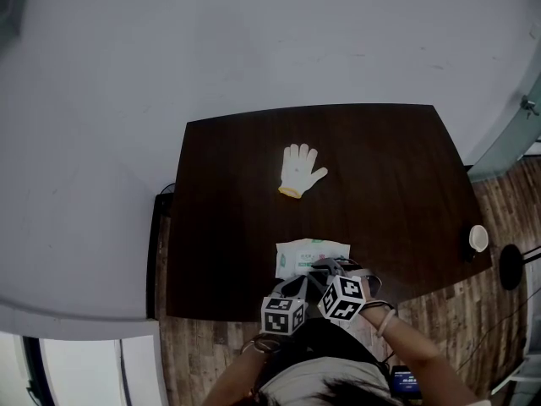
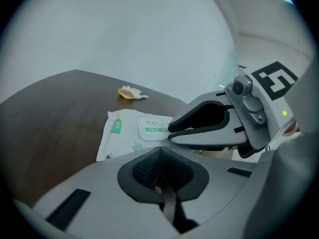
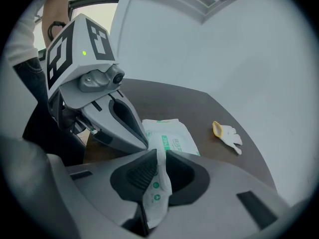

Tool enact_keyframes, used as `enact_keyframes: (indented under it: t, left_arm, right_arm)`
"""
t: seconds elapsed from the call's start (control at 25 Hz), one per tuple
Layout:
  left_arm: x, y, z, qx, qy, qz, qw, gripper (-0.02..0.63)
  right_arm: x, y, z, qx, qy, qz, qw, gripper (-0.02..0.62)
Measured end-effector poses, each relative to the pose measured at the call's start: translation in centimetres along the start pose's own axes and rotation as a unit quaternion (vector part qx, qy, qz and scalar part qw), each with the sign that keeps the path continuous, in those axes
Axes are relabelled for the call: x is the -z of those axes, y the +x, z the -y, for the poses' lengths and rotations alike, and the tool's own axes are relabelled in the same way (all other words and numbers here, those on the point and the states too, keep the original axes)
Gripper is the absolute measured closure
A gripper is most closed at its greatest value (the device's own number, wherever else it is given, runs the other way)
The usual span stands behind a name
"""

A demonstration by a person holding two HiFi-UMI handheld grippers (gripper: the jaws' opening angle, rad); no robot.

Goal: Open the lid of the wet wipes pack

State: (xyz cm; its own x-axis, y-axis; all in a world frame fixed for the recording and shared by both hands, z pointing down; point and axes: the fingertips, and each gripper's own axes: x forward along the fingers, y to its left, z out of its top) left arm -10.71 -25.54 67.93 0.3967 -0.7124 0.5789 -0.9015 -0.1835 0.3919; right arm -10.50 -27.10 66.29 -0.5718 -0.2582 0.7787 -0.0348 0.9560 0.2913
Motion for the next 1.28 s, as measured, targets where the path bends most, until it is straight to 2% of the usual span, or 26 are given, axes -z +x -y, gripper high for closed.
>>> enact_keyframes:
  t: [0.32, 0.56, 1.28]
  left_arm:
    - [0.0, -0.1, 0.1, -0.005, 0.005, 0.001, 1.0000, 0.588]
    - [0.1, -0.1, 0.1, -0.007, 0.009, 0.002, 0.9999, 0.588]
    - [0.1, -0.1, 0.3, -0.007, 0.000, -0.006, 1.0000, 0.588]
  right_arm:
    - [-0.4, -0.5, 0.2, 0.007, 0.013, 0.008, 1.000, 0.538]
    - [-2.2, -2.4, 3.4, 0.050, 0.049, 0.052, 0.996, 0.565]
    - [-2.3, -2.1, 8.0, 0.085, 0.102, 0.083, 0.988, 0.558]
